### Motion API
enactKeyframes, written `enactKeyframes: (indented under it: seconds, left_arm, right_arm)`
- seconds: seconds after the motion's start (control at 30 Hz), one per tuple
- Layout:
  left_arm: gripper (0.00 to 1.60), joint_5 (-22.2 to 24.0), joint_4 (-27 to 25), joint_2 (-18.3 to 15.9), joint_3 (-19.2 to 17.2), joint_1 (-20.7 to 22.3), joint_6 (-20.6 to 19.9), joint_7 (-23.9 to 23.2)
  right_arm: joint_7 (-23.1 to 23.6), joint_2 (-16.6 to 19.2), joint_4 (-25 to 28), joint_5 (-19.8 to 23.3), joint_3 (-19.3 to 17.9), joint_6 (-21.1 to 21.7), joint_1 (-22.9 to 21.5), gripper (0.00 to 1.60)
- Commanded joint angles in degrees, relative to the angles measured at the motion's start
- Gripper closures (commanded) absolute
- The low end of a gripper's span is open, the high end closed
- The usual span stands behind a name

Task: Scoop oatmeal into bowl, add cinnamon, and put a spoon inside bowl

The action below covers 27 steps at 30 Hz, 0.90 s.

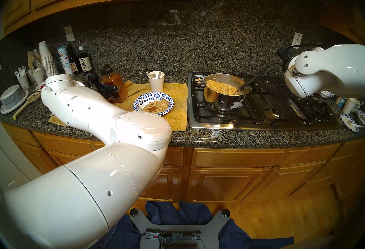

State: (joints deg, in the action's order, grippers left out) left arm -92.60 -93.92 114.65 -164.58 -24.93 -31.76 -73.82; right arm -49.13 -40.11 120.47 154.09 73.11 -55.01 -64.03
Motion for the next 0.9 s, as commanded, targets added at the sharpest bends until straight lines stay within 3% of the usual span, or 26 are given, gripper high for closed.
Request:
enactKeyframes:
  seconds: [0.0, 0.3, 0.33, 0.43, 0.47, 0.5, 0.87]
  left_arm:
    - [0.00, -0.9, -2.0, 0.3, -0.4, -0.1, -3.0, -5.9]
    - [0.00, -2.4, -2.7, 0.3, -0.4, -0.6, -6.5, -2.3]
    - [0.00, -2.3, -2.7, 0.3, -0.4, -0.6, -6.7, 0.0]
    - [0.00, -2.6, -3.0, 0.3, -0.4, -0.5, -7.6, -0.9]
    - [0.00, -2.5, -3.1, 0.3, -0.4, -0.3, -7.7, 1.1]
    - [0.00, -2.6, -3.3, 0.3, -0.4, -0.2, -8.0, -0.2]
    - [0.00, -1.6, -5.9, 0.3, 1.5, 2.7, -9.9, 3.1]
  right_arm:
    - [0.2, -0.3, -0.8, -0.6, -1.1, 0.0, -1.8, 0.00]
    - [0.2, -0.4, -0.9, -0.4, -1.1, 0.0, -1.9, 0.00]
    - [0.2, -0.5, -0.9, -0.4, -1.1, 0.0, -1.9, 0.00]
    - [0.2, -0.5, -0.9, -0.4, -1.1, 0.0, -1.9, 0.00]
    - [0.2, -0.5, -0.9, -0.3, -1.1, 0.0, -1.9, 0.00]
    - [0.2, -0.5, -0.9, -0.3, -1.0, 0.0, -1.9, 0.00]
    - [0.2, -0.7, -0.9, 0.0, -1.0, 0.0, -1.8, 0.00]
